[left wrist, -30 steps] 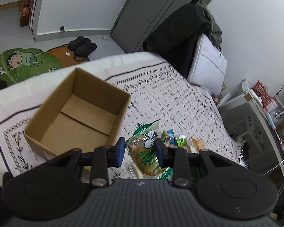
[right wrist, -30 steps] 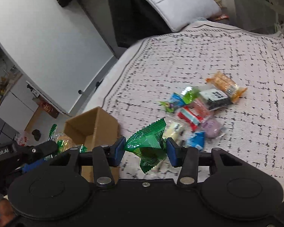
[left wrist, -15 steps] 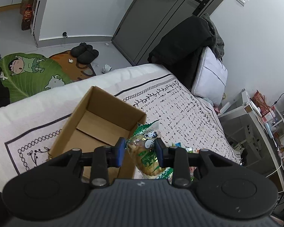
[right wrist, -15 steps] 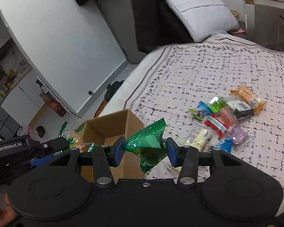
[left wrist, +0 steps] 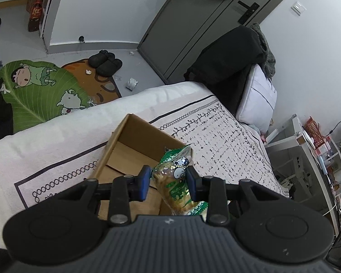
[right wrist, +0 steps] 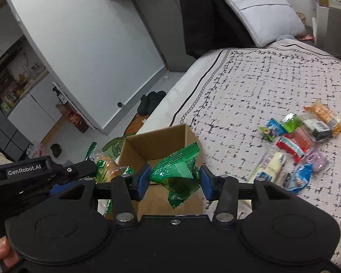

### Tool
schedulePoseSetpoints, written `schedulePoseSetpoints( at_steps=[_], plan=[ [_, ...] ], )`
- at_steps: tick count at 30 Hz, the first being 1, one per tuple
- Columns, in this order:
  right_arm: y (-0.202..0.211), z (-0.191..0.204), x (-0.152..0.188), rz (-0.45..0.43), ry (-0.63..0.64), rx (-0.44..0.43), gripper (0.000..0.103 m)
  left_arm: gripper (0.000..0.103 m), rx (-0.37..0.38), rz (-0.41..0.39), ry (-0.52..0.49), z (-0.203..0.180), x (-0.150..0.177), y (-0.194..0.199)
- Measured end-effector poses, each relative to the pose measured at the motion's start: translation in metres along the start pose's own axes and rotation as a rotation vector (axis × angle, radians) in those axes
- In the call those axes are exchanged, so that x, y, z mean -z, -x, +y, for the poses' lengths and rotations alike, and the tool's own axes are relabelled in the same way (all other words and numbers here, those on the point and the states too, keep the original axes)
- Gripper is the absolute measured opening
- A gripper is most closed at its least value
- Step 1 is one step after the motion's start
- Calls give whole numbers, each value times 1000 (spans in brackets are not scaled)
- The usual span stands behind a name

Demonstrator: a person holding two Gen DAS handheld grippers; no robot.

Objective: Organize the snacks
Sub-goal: 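Carry green packs to the cardboard box and open both tools inside, then withdraw both tools from the box back toward the snack pile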

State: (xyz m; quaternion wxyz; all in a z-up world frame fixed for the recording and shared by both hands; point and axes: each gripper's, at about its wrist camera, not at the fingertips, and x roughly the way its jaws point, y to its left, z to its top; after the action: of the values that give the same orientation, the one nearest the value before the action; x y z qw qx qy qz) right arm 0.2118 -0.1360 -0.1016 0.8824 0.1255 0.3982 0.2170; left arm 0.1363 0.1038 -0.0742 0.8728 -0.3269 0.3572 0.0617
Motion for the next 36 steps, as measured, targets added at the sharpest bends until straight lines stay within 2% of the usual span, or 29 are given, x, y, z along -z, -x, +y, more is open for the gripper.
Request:
schedulePoseSetpoints(
  at_steps=[12,15,19,25,32,36],
  plan=[
    [-26,21,7,54,15,-12,45,33,9,57,43,30,-7,-22],
    [-31,24,8,69,16,-12,46,34,-16,69,55,35,-8,-28],
    [-37,28,9,83,16,-20,48,37,-90,83,75,42,-8,-33],
    [-35,27,11,83,4,-37,61,46,-119,109,90,49,-7,-32],
    [-16,14,7,51,-8,-9,84,71,-160,112,64,35,-3,-25],
    [-1,2,5,31,1,18,92,75,-168,126,56,28,4,-23]
  ],
)
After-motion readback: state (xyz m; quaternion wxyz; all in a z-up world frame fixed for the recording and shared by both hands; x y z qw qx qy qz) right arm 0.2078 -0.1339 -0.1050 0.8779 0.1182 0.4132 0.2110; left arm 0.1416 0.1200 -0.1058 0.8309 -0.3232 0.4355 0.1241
